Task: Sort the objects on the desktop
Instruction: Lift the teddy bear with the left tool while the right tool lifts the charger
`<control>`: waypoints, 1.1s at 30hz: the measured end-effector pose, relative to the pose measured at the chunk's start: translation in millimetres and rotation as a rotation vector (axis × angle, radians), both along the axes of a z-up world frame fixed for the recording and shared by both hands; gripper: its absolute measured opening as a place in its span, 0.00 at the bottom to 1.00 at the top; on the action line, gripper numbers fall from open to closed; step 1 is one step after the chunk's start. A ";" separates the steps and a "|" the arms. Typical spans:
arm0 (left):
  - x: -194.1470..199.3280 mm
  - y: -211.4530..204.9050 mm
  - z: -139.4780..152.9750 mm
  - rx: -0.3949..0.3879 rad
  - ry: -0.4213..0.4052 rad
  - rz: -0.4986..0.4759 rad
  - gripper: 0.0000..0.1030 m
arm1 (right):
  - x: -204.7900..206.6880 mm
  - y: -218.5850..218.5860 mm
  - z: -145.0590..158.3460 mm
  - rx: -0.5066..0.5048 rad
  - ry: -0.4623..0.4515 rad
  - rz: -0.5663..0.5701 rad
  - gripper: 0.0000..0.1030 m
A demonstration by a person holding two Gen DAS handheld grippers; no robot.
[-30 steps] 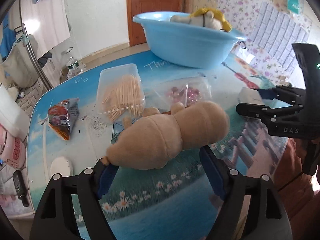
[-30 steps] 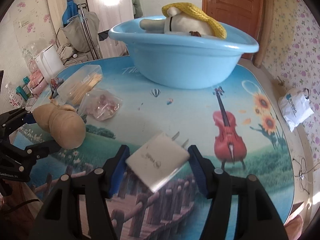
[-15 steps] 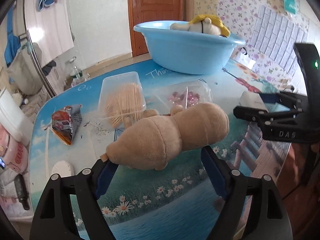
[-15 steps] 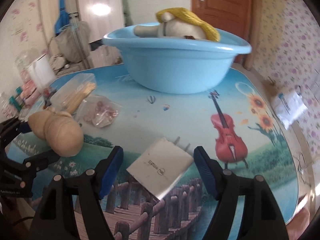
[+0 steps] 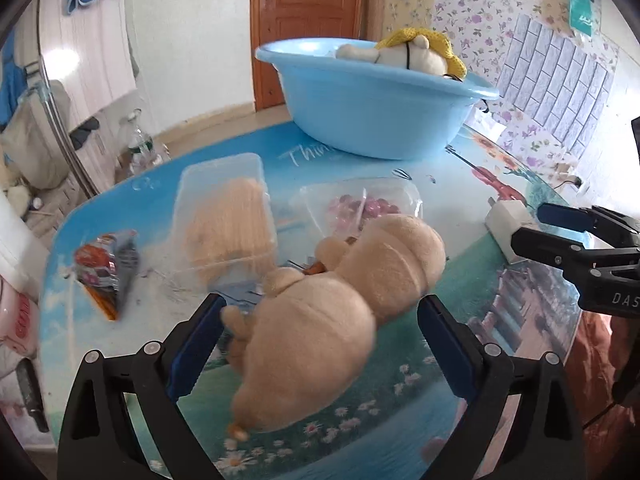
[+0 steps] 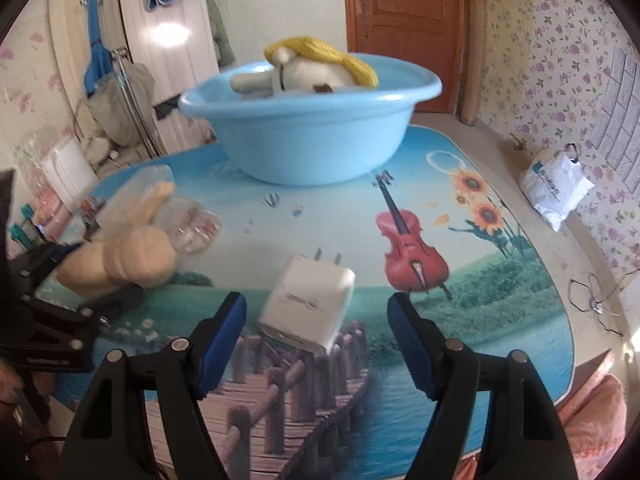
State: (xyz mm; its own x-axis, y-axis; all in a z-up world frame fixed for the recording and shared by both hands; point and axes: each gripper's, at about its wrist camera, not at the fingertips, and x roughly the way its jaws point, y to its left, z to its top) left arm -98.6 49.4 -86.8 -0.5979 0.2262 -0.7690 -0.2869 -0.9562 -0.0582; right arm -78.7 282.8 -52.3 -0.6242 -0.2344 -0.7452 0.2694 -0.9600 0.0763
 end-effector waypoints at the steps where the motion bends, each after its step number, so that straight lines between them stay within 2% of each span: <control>1: -0.2 2.5 -0.1 -0.010 0.000 -0.007 0.94 | -1.4 -3.7 -0.6 0.011 0.000 0.006 0.71; 5: -2.8 7.9 -0.2 -0.020 0.000 -0.004 0.96 | -6.9 -13.5 -8.4 0.039 -0.023 0.006 0.71; 6: -3.2 8.8 0.4 -0.018 0.002 0.000 0.96 | -7.5 -14.3 -10.3 0.040 -0.028 0.006 0.68; 7: -3.6 9.3 1.0 -0.013 0.004 0.002 0.96 | -7.9 -14.5 -12.2 0.045 -0.029 0.003 0.57; 9: -3.1 10.0 1.6 0.003 0.003 0.000 0.96 | -7.4 -13.2 -13.8 0.051 -0.017 -0.012 0.43; 10: -2.4 9.3 1.9 0.009 0.009 0.009 0.96 | -7.9 -11.9 -13.8 0.042 -0.019 -0.009 0.43; 11: -1.6 7.5 2.7 0.017 0.018 0.023 0.91 | -8.1 -10.8 -13.7 0.035 -0.022 -0.008 0.43; 12: -1.5 5.2 3.4 0.043 0.016 0.022 0.80 | -8.5 -9.6 -13.4 0.027 -0.024 -0.007 0.42; 16: 0.0 -0.8 4.2 0.068 0.004 0.027 0.73 | -6.7 -8.2 -11.9 0.016 -0.021 -0.006 0.40; 18: 2.6 -3.4 5.2 0.071 0.007 0.030 0.65 | -6.1 -8.3 -10.6 0.011 -0.019 -0.003 0.40; 21: 7.9 -8.9 7.5 0.109 0.001 0.026 0.57 | -5.1 -9.0 -9.0 -0.002 -0.017 0.005 0.38; 24: 12.2 -10.8 8.7 0.108 0.005 0.018 0.50 | -4.8 -10.5 -11.4 0.000 -0.017 0.013 0.37; 31: 14.1 -7.3 7.8 0.097 0.000 0.010 0.49 | -4.4 -8.9 -12.4 -0.005 -0.019 0.022 0.37; 33: 12.1 -7.7 6.1 0.094 -0.003 0.010 0.57 | -3.8 -10.6 -14.1 0.007 -0.020 0.026 0.38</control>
